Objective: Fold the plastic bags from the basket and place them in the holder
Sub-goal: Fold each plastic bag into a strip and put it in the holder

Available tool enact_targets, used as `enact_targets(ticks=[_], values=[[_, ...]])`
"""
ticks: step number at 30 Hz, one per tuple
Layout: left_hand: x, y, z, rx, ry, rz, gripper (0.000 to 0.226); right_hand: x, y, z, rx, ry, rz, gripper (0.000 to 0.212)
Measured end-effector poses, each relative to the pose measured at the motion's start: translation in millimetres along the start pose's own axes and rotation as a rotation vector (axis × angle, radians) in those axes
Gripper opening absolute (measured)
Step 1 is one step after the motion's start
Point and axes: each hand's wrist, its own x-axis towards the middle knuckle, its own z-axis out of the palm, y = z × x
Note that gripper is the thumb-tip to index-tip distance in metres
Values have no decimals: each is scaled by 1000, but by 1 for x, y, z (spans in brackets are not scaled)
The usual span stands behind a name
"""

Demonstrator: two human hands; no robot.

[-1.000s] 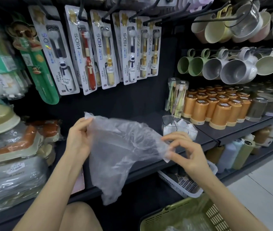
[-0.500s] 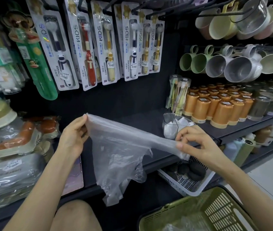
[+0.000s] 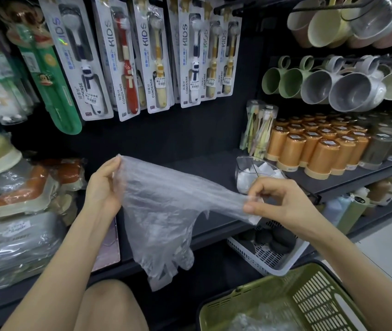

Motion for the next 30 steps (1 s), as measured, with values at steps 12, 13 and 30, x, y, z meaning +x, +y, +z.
enact_targets(ticks=[12, 13, 30], values=[[-1, 7, 0, -113, -62, -184, 44, 4, 5, -19, 270, 193, 216, 34], [0, 7, 1, -97, -64, -202, 47, 7, 6, -19, 299, 219, 239, 34], [107, -52, 1, 407, 214, -328, 42, 12, 90, 72, -461, -23, 405, 89]])
